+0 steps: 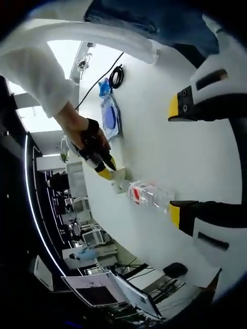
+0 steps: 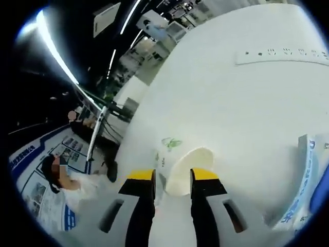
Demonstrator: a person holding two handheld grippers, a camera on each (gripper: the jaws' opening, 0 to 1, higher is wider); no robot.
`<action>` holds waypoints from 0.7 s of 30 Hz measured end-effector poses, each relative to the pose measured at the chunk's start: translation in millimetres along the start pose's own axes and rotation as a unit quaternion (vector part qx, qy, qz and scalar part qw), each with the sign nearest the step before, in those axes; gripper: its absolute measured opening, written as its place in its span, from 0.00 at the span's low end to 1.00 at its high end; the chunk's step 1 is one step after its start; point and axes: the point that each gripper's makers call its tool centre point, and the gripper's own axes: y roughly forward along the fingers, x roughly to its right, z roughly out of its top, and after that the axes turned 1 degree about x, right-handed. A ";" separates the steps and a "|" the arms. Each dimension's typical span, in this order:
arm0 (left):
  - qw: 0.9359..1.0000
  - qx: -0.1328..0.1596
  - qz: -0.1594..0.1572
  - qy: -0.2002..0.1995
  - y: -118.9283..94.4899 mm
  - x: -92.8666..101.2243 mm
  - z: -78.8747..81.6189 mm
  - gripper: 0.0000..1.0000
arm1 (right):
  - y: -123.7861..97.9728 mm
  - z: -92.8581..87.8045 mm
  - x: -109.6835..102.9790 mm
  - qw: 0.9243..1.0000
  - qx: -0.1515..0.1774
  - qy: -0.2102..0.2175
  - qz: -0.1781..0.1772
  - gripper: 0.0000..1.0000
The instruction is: Arrange the tabletop items into an orderly group along one side of the table until the central work area is clear of visible clutter.
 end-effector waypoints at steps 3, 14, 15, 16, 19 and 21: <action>1.000 -0.006 -0.001 0.004 0.6 0.8 -1.7 0.61 | 6.6 0.3 -6.6 1.000 0.012 0.026 0.009 0.12; 1.000 -0.013 0.005 0.004 -0.7 -4.0 -5.0 0.59 | -16.0 7.5 -14.0 0.999 0.011 -0.045 0.006 0.00; 1.000 -0.013 0.005 0.005 -0.8 -3.9 -5.2 0.59 | -21.4 8.6 -13.9 0.999 0.012 -0.046 0.008 0.00; 1.000 -0.014 0.003 0.009 -0.8 -3.0 -5.3 0.58 | -28.1 9.9 -13.6 0.999 0.011 -0.048 0.010 0.00; 1.000 -0.012 -0.003 0.013 -0.3 0.0 -4.3 0.58 | -45.7 10.0 -7.4 0.997 -0.002 -0.077 -0.001 0.00; 1.000 -0.013 -0.002 0.018 -0.5 0.3 -4.6 0.59 | -57.9 11.7 -6.2 0.995 -0.007 -0.100 -0.003 0.00</action>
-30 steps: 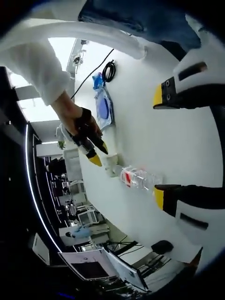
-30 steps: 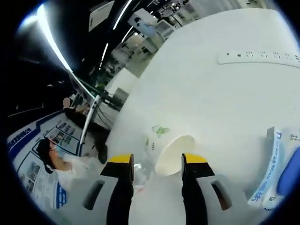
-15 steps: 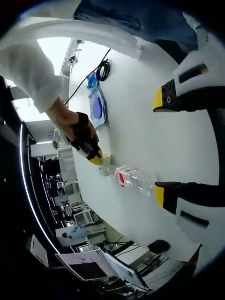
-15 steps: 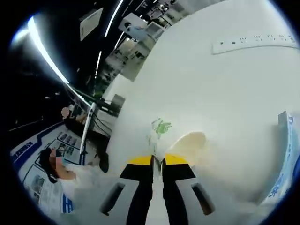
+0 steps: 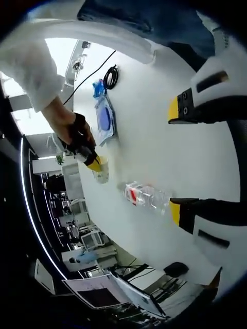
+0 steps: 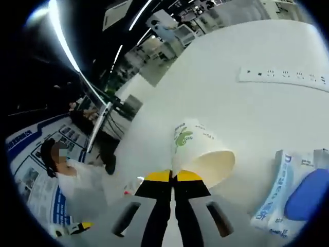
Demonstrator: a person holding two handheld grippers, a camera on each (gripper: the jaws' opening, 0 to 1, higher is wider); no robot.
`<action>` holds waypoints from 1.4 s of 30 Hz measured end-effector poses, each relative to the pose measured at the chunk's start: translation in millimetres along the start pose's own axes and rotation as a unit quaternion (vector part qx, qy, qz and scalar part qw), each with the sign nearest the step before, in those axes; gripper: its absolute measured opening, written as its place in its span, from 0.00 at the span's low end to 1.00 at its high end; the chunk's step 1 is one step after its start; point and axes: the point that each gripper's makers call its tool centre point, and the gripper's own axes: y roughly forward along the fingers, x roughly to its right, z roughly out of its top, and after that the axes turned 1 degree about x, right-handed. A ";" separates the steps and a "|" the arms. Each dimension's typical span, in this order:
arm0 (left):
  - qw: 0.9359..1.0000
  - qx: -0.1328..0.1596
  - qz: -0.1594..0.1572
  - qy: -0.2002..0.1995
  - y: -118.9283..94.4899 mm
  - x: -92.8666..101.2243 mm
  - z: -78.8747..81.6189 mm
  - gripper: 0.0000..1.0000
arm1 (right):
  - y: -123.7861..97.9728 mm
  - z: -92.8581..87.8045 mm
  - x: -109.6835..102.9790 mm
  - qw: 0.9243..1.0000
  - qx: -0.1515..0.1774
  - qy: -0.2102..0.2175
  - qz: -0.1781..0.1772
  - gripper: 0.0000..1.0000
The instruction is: Arrange the tabletop items into an orderly group along one side of the table until the central work area is clear of visible clutter.
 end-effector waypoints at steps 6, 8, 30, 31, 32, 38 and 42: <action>1.000 0.003 -0.006 0.004 -0.9 4.0 1.5 0.59 | -35.6 8.1 13.4 0.999 -0.013 -0.052 -0.009 0.00; 1.000 -0.001 -0.010 0.009 -0.5 6.9 0.3 0.58 | -49.2 9.7 19.0 0.996 -0.020 -0.080 -0.019 0.00; 0.999 -0.021 -0.023 0.017 0.2 11.0 -7.0 0.52 | -109.0 14.9 14.9 0.920 -0.202 -0.334 -0.019 0.00; 0.999 -0.024 -0.022 0.019 0.6 11.1 -7.5 0.53 | -109.6 15.6 16.2 0.919 -0.210 -0.333 -0.019 0.00; 0.999 -0.025 -0.023 0.020 0.7 11.3 -7.7 0.53 | -114.7 14.4 18.1 0.910 -0.229 -0.345 -0.024 0.00; 0.999 -0.032 -0.032 0.024 2.4 14.9 -11.3 0.53 | -116.8 9.2 21.8 0.886 -0.301 -0.351 -0.022 0.00; 0.998 -0.040 -0.033 0.025 3.0 15.1 -13.8 0.52 | -107.4 -8.9 22.4 0.880 -0.352 -0.317 -0.016 0.00</action>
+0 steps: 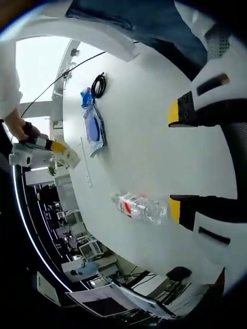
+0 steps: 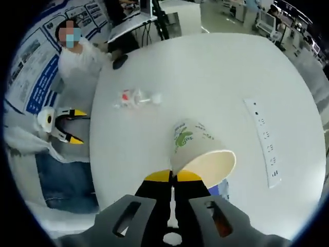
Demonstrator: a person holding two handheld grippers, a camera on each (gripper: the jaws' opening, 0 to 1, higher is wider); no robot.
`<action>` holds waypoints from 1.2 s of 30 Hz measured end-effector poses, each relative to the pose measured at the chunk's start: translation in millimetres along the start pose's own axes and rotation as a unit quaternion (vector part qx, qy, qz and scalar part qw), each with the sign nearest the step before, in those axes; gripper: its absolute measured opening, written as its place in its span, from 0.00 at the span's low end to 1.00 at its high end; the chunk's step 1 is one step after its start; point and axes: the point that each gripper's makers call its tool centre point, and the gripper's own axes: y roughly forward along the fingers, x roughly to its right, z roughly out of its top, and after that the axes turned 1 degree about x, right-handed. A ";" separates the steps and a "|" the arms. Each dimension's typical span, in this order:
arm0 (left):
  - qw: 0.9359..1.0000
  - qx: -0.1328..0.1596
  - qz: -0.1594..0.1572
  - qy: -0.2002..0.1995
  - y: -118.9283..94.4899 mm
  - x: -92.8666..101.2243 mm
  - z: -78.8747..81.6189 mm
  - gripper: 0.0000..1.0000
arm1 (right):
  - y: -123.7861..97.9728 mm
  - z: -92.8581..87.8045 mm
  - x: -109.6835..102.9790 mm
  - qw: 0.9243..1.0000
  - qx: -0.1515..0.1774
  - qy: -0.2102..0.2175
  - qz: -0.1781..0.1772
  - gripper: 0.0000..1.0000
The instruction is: Arrange the tabletop items into an orderly group along one side of the table until the central work area is clear of visible clutter.
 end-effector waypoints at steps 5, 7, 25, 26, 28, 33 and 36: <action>1.000 -0.004 0.005 -0.004 -0.5 -3.1 -1.7 0.52 | 32.6 -7.9 17.7 0.998 -0.064 -0.004 -0.017 0.00; 1.000 -0.005 0.008 -0.005 -0.8 -4.7 -2.0 0.51 | 36.8 -2.3 17.1 0.998 -0.065 0.012 -0.010 0.00; 0.999 -0.031 0.015 -0.005 -0.1 -6.6 -11.8 0.47 | 53.1 -8.0 23.9 0.966 -0.232 -0.082 -0.080 0.00; 0.999 -0.030 0.014 -0.003 -0.2 -5.9 -11.3 0.47 | 46.3 -7.2 28.1 0.962 -0.246 -0.083 -0.088 0.00; 0.999 -0.031 0.012 -0.001 -0.2 -4.8 -11.8 0.46 | 36.3 6.6 40.2 0.963 -0.236 -0.089 -0.099 0.00; 0.999 -0.040 0.015 0.010 -0.1 -5.1 -13.7 0.44 | 29.9 6.6 36.1 0.961 -0.245 -0.098 -0.084 0.00; 0.999 -0.037 0.014 0.014 -0.1 -4.6 -12.3 0.45 | 36.7 -4.1 36.3 0.952 -0.273 -0.110 -0.085 0.00</action>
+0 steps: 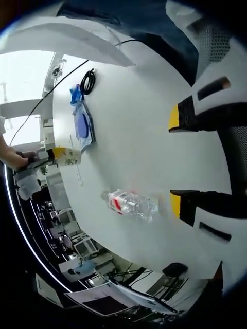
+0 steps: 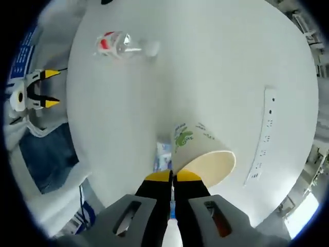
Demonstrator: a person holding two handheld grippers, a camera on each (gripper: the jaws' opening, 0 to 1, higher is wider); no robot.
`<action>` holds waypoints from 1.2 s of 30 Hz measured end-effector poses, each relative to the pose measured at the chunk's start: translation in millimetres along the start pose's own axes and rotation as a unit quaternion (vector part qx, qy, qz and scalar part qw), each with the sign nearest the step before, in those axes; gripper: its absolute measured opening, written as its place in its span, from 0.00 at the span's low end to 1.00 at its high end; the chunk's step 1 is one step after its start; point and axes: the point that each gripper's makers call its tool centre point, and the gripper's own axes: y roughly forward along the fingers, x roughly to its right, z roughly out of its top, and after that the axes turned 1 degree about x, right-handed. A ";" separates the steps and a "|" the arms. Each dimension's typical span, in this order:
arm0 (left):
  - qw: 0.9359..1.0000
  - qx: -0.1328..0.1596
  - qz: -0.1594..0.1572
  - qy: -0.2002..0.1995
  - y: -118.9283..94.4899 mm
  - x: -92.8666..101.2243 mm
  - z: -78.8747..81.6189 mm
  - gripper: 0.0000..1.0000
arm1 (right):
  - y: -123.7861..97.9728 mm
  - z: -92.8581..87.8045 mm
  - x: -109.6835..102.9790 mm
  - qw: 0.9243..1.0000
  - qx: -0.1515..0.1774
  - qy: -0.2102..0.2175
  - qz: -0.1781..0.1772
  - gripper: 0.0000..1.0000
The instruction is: Arrange the tabletop items into an orderly group along one side of the table until the central work area is clear of visible clutter.
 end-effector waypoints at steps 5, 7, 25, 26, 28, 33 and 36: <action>1.000 -0.003 0.003 0.008 0.7 -0.9 -1.1 0.46 | 12.9 7.1 0.6 1.000 -0.011 -0.018 -0.012 0.00; 1.000 -0.005 0.004 0.011 1.1 -1.3 -1.8 0.47 | 15.1 9.1 -3.4 1.000 -0.015 -0.022 -0.007 0.00; 0.999 -0.028 0.015 0.033 2.6 -5.8 -13.0 0.41 | 28.4 17.0 -5.2 0.995 -0.057 -0.078 -0.028 0.00; 0.999 -0.028 0.015 0.033 2.8 -5.7 -13.0 0.41 | 28.6 15.5 -5.6 0.994 -0.060 -0.083 -0.030 0.00; 0.999 -0.030 0.013 0.034 3.1 -5.6 -14.3 0.41 | 31.0 15.1 -4.8 0.994 -0.063 -0.083 -0.029 0.00; 0.999 -0.034 0.013 0.037 2.8 -5.5 -15.2 0.40 | 33.5 15.9 -3.6 0.994 -0.061 -0.080 -0.032 0.00; 0.999 -0.034 0.014 0.037 2.5 -5.8 -15.5 0.40 | 32.6 16.9 -2.4 0.994 -0.062 -0.083 -0.036 0.00</action>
